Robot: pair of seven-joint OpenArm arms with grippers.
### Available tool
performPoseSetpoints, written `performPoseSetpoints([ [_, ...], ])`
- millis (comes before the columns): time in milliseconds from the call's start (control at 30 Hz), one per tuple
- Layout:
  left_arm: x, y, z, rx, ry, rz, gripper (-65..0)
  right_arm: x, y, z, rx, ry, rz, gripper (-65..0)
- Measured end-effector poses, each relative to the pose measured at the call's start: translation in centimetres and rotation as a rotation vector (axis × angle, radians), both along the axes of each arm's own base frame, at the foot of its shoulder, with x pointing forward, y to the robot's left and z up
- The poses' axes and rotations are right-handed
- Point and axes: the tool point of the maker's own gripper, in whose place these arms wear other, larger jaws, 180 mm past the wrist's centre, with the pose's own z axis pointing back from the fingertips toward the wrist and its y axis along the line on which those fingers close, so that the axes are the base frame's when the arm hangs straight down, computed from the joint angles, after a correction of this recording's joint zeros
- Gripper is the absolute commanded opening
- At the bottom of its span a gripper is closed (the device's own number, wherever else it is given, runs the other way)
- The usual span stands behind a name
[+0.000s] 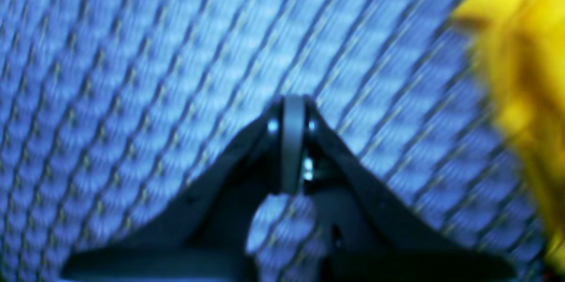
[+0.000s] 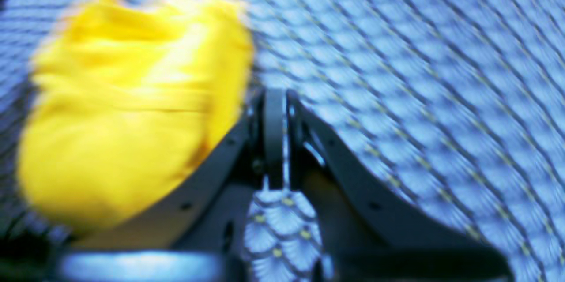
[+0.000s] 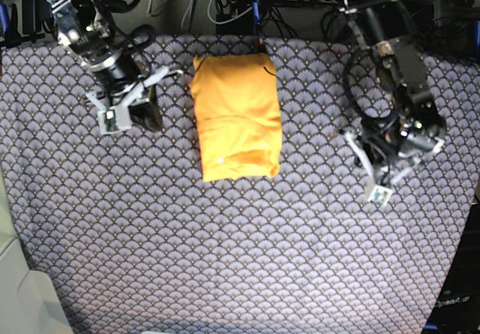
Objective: Fold the T-shirt properly
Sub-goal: 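Press the folded shirt's collar end flat with the right gripper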
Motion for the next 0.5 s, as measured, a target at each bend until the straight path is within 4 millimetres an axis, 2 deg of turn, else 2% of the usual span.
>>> performPoseSetpoints([
  [33,-0.5,0.4,-0.3,0.012,0.01,-0.001,-65.0,-0.2,0.7,0.1,0.014,-0.007,0.031,-65.0],
  [167,-2.9,3.0,-0.8,0.029,0.014,0.053,-65.0,-1.5,5.8,1.1,0.114,-0.034,0.194,-65.0],
  [267,-5.3,5.1,-2.0,0.053,0.073,0.109,-65.0,-0.8,7.6,2.1,0.137,-0.069,0.248,-65.0],
  [367,-6.4,6.5,-2.3,0.056,0.087,0.154,-65.0,0.1,9.8,4.1,0.174,-0.135,0.326,-65.0],
  [500,-8.0,8.7,-2.4,0.087,0.101,0.183,-65.0,0.4,12.0,3.5,0.139,-0.103,0.407,-65.0],
])
